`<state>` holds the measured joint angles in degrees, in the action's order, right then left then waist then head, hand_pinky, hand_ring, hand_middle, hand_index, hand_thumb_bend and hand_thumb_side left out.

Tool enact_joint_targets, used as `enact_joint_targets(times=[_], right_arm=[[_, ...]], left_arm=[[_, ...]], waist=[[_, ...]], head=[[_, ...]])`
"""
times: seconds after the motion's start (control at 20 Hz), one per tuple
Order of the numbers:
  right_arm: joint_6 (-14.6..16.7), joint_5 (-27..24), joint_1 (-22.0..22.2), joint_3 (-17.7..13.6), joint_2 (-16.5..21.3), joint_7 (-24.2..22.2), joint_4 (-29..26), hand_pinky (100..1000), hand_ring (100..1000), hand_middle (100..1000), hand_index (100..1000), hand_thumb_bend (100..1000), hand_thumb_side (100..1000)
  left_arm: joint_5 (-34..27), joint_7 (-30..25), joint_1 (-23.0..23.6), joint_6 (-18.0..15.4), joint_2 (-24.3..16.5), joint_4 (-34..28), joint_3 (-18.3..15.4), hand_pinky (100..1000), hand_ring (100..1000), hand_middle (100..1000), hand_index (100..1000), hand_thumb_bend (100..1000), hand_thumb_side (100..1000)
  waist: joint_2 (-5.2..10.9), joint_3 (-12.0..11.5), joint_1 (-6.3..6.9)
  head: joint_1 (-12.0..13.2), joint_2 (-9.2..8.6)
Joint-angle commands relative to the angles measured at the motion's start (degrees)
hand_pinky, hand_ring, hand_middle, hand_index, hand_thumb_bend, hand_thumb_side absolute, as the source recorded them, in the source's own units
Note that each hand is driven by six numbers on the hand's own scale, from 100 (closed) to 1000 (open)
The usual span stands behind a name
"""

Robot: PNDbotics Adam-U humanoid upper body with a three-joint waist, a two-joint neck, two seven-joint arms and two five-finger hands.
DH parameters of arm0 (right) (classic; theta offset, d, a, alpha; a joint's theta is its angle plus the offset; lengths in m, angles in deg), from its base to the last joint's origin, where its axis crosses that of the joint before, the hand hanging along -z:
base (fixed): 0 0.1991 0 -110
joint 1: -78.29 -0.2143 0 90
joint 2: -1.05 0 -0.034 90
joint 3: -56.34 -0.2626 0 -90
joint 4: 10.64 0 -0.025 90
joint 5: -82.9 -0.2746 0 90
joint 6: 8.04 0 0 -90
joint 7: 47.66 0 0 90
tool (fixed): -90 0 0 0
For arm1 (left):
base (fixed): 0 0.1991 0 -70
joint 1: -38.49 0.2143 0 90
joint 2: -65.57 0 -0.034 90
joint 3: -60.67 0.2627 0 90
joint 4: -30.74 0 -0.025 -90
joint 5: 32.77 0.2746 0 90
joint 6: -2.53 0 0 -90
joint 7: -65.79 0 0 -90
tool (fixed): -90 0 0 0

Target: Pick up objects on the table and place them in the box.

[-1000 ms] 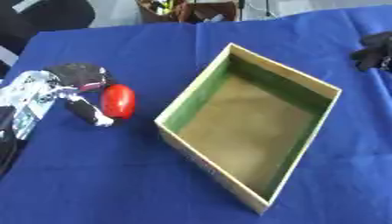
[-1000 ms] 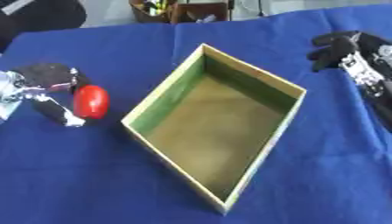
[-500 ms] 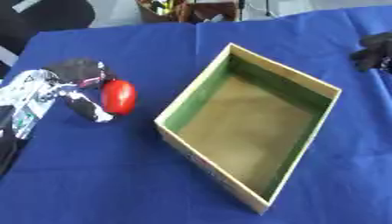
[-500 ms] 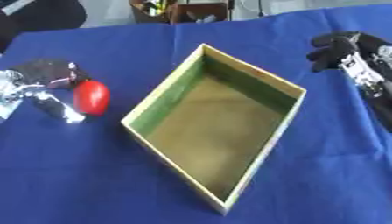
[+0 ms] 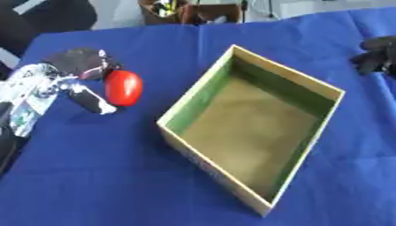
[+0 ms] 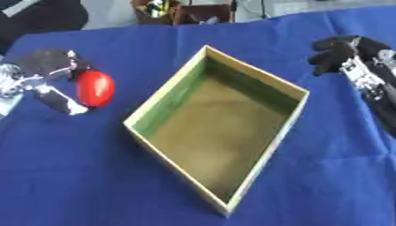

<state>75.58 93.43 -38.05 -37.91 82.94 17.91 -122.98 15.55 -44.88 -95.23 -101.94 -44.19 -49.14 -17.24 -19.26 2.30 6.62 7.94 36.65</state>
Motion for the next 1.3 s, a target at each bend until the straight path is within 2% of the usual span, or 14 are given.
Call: enact_joint_targets(times=[0.05, 0.25, 0.45, 0.55, 0.65, 0.85, 1.3], right_arm=[[-0.2, 0.0, -0.3, -0.2, 0.4, 0.0, -0.8, 773, 765, 497, 772, 100, 804], [-0.3, 0.0, 0.0, -0.1, 0.4, 0.0, -1.0, 773, 765, 497, 772, 100, 804], [-0.4, -0.1, 0.0, -0.1, 0.4, 0.0, -1.0, 773, 765, 497, 772, 100, 804], [-0.5, -0.2, 0.2, 0.1, 0.1, -0.2, -1.0, 773, 766, 496, 773, 100, 801], [-0.6, -0.2, 0.3, 0.0, 0.0, 0.1, -1.2, 772, 764, 496, 772, 100, 799], [-0.8, -0.4, -0.1, -0.5, -0.1, 1.4, -1.8, 771, 764, 497, 772, 100, 798], [-1.0, -0.7, -0.8, -0.7, -0.3, 3.4, -2.3, 770, 763, 497, 771, 100, 798]], left_arm=[[-2.1, -1.0, -2.2, 1.0, -1.9, -4.2, -1.0, 153, 411, 381, 542, 100, 355], [-4.1, -3.1, -4.6, 1.3, -1.0, -7.6, -0.3, 140, 400, 369, 528, 100, 353], [-4.9, -4.2, -5.1, 1.9, -0.8, -8.7, -0.3, 140, 400, 369, 528, 100, 353], [-5.3, -3.7, -6.2, 1.3, 0.1, -9.9, 0.5, 120, 384, 354, 513, 100, 350], [-6.8, -4.2, -8.8, 0.7, 2.6, -11.5, 1.4, 118, 382, 353, 512, 100, 347], [-7.9, -7.5, -13.4, 0.7, 8.6, -10.6, 3.1, 115, 382, 351, 510, 100, 344], [-2.0, -11.6, -15.3, -0.6, 21.2, -6.5, 5.3, 118, 386, 347, 508, 100, 338]], waist=[[1.71, -0.2, -0.06], [2.17, -0.2, 0.25], [2.23, -0.2, 0.30], [2.62, 0.6, 0.60], [2.78, 0.6, 0.78], [2.90, 0.5, 0.77], [2.51, 0.6, 0.65]], head=[[0.1, 0.29], [0.2, 0.52], [0.2, 0.55], [1.0, 0.89], [1.0, 1.01], [0.9, 1.04], [1.1, 0.84]])
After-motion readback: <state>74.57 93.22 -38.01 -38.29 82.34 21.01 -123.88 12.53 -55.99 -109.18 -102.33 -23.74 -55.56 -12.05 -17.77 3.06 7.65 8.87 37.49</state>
